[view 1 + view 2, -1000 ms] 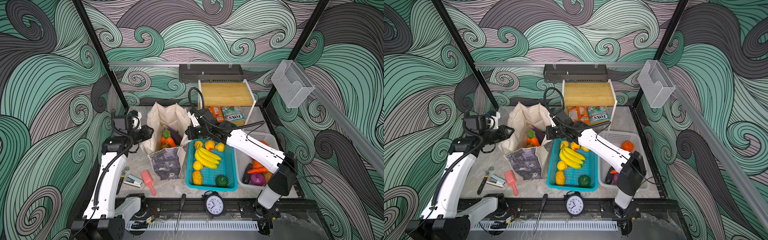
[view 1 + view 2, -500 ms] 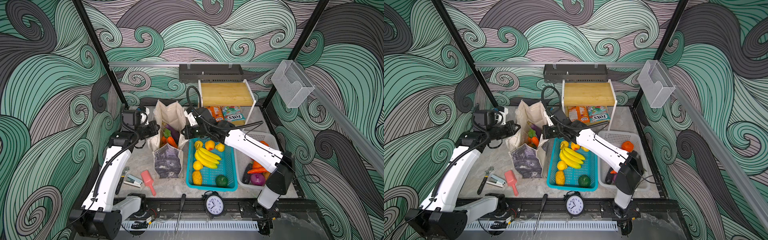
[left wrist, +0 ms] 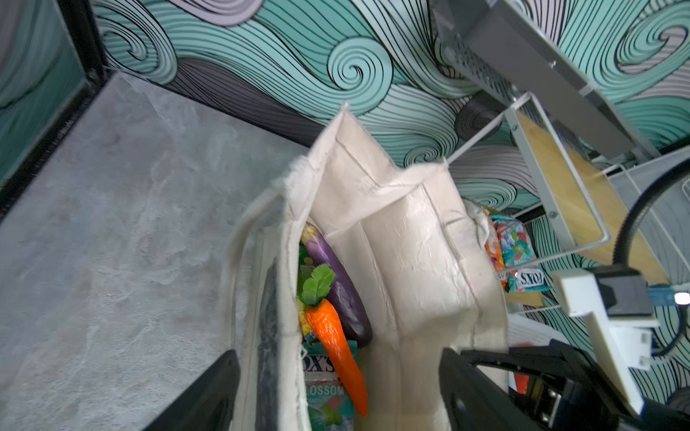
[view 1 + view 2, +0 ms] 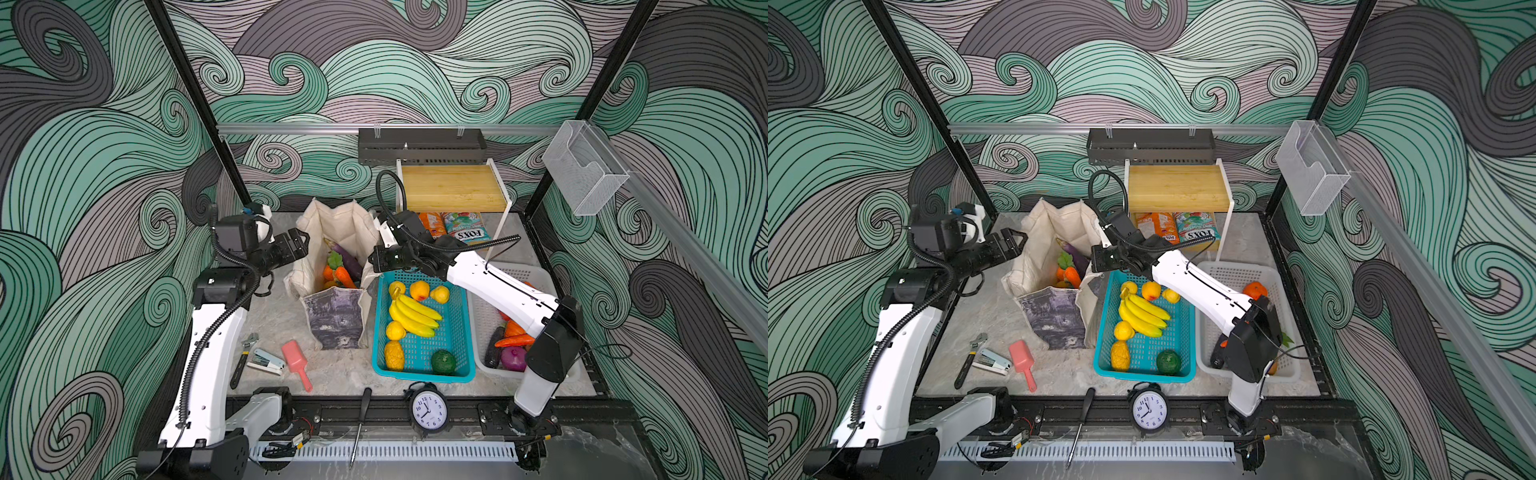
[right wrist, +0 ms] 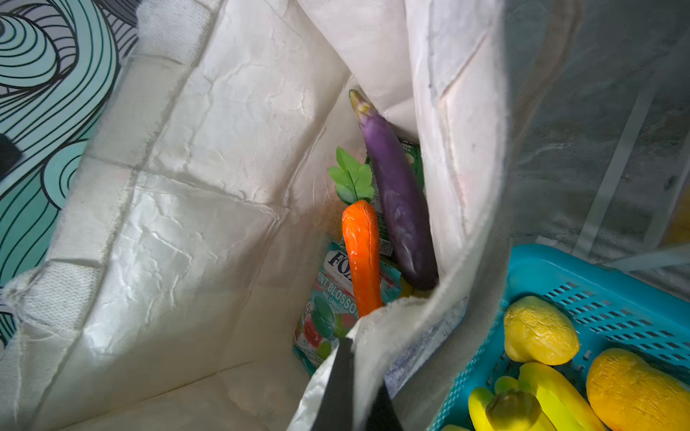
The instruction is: Place the food into the grocery bag and tie it
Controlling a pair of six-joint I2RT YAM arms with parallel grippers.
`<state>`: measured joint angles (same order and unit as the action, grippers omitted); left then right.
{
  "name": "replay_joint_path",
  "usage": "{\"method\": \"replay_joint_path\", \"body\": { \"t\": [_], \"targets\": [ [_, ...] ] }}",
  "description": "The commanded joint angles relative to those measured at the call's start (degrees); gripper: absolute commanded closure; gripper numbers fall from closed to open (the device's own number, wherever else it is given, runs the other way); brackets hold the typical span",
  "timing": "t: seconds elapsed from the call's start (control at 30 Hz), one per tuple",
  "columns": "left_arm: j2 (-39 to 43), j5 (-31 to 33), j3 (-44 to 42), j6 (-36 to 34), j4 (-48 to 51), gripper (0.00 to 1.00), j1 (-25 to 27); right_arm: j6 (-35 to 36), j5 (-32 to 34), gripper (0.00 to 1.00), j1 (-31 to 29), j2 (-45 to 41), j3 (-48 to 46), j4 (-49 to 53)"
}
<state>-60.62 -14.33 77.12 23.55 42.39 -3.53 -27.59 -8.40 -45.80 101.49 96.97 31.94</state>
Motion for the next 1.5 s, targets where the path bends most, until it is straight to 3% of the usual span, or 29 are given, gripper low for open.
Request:
{"method": "replay_joint_path", "body": {
  "t": [0.0, 0.1, 0.23, 0.47, 0.67, 0.77, 0.83, 0.93, 1.0, 1.07, 1.17, 1.27, 1.47],
  "targets": [
    [3.2, -1.3, 0.0, 4.5, 4.1, 0.13, -7.3, 0.9, 0.0, 1.00, 1.1, -2.0, -1.5, 0.4],
    [7.0, -11.0, -8.8, 9.6, 0.5, 0.15, -15.7, 1.1, -0.2, 1.00, 1.2, -2.4, -1.9, -0.1],
    [11.3, -13.7, -19.2, 13.2, -3.6, 0.17, -19.4, 0.4, -1.8, 1.00, 1.2, -2.2, -2.4, -1.1],
    [11.6, -25.5, -35.5, 22.9, -18.1, 0.19, -19.5, 0.0, -1.8, 1.00, 1.2, -2.1, -3.1, -1.8],
    [6.8, -32.8, -43.0, 35.3, -33.8, 0.19, -18.8, -0.8, -2.4, 1.00, 1.2, -2.4, -4.7, -3.5],
    [3.1, -33.6, -44.1, 40.6, -40.6, 0.19, -14.5, -0.5, -2.6, 1.00, 1.2, -2.4, -4.9, -3.4],
    [1.6, -31.6, -44.2, 41.6, -39.9, 0.20, -11.2, -0.4, -2.4, 1.00, 1.2, -2.6, -5.2, -3.4],
    [0.6, -29.1, -46.1, 44.2, -42.9, 0.37, -8.8, 0.0, -2.2, 1.00, 1.2, -2.9, -5.6, -3.1],
    [0.1, -28.9, -47.0, 45.6, -45.0, 0.54, -8.6, 0.0, -1.7, 1.00, 1.2, -3.1, -5.9, -3.5],
    [1.3, -27.0, -45.6, 42.6, -40.0, 0.74, -9.7, -0.1, -2.0, 1.00, 1.2, -3.0, -6.2, -3.7],
    [6.4, -22.3, -40.7, 36.6, -29.4, 0.96, -13.1, -0.1, -2.2, 1.00, 1.2, -2.9, -6.1, -3.7],
    [12.1, -15.3, -34.7, 31.7, -22.2, 1.00, -16.6, 0.2, -2.3, 1.00, 1.2, -2.6, -5.9, -3.6],
    [13.9, -15.1, -20.9, 24.8, -14.9, 0.99, -18.6, 0.2, -3.0, 1.00, 1.1, -1.9, -5.7, -3.6]
  ]
}}
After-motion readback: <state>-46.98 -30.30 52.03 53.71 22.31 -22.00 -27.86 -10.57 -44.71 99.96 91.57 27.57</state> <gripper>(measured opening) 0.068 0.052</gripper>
